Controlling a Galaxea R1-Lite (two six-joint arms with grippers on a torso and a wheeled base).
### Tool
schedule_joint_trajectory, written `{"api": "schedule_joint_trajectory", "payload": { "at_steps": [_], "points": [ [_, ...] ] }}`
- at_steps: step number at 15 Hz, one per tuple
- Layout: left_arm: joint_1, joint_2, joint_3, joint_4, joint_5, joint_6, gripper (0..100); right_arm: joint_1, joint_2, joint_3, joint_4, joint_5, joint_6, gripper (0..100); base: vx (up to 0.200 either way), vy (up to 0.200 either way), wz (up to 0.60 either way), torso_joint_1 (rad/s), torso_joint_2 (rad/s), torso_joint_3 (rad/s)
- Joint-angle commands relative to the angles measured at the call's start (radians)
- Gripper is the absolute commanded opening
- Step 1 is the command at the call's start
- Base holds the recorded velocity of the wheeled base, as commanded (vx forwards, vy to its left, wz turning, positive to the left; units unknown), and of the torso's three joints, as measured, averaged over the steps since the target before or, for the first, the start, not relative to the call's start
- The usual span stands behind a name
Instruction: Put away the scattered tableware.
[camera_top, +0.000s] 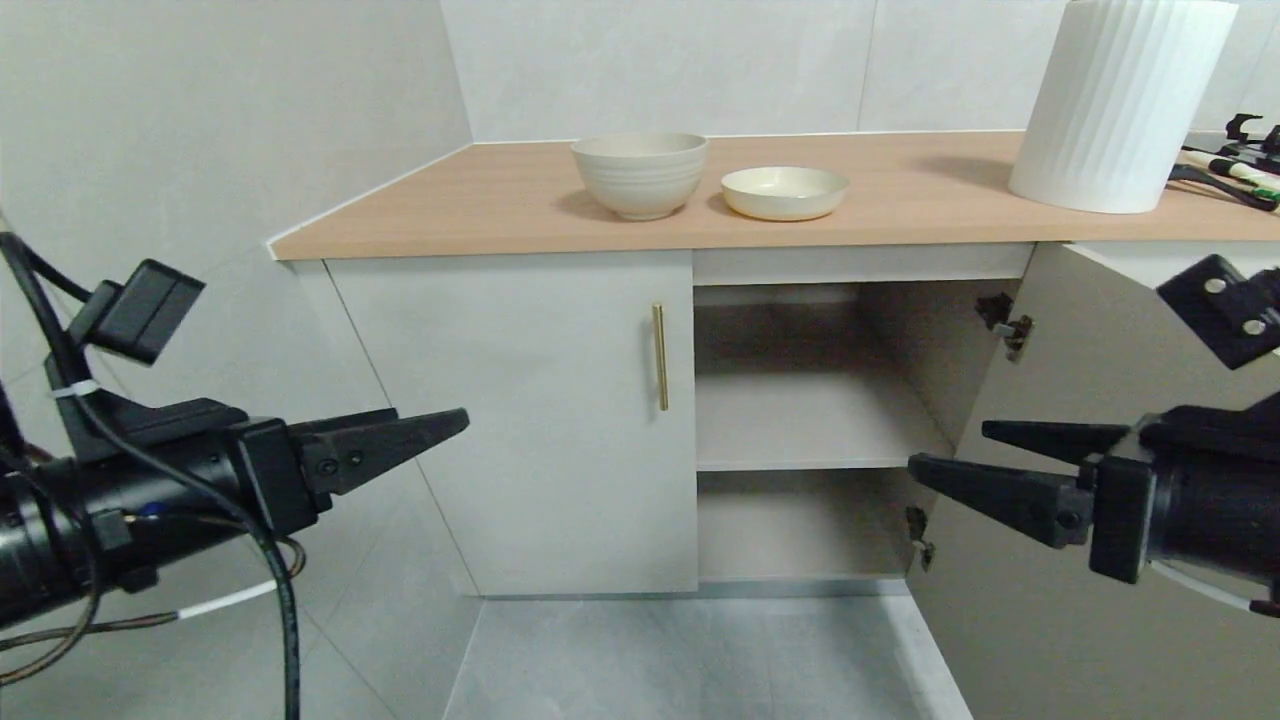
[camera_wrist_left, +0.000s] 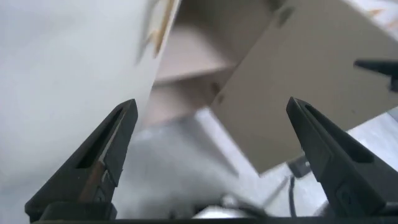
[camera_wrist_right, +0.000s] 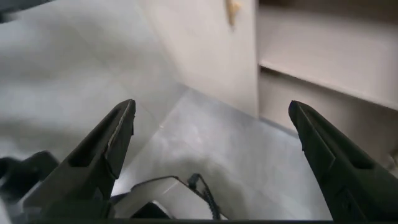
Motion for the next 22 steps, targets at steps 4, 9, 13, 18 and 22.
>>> {"api": "schedule_joint_trajectory", "payload": {
  "at_steps": [4, 9, 13, 18, 22],
  "points": [
    [0.032, -0.069, -0.097, 0.108, 0.059, 0.0, 100, -0.096, 0.167, -0.154, 0.105, -0.049, 0.005, 100, 0.0, 0.0, 0.0, 0.0, 0.0, 0.0],
    [0.043, -0.047, -0.111, 0.059, 0.079, 0.0, 100, -0.09, 0.184, -0.149, 0.101, -0.076, 0.011, 100, 0.0, 0.0, 0.0, 0.0, 0.0, 0.0],
    [0.043, -0.049, -0.111, 0.059, 0.079, 0.0, 100, -0.086, 0.144, -0.114, 0.099, -0.064, 0.003, 100, 0.1, 0.0, 0.0, 0.0, 0.0, 0.004],
    [0.043, -0.04, -0.106, 0.059, 0.078, 0.0, 100, -0.081, 0.144, -0.077, 0.009, -0.061, -0.005, 100, 0.2, 0.0, 0.0, 0.002, 0.0, 0.001],
    [0.043, -0.04, -0.108, 0.059, 0.078, 0.0, 100, -0.069, 0.146, -0.072, 0.007, -0.061, -0.005, 100, 0.2, 0.0, 0.0, 0.005, 0.0, 0.001]
  ]
}}
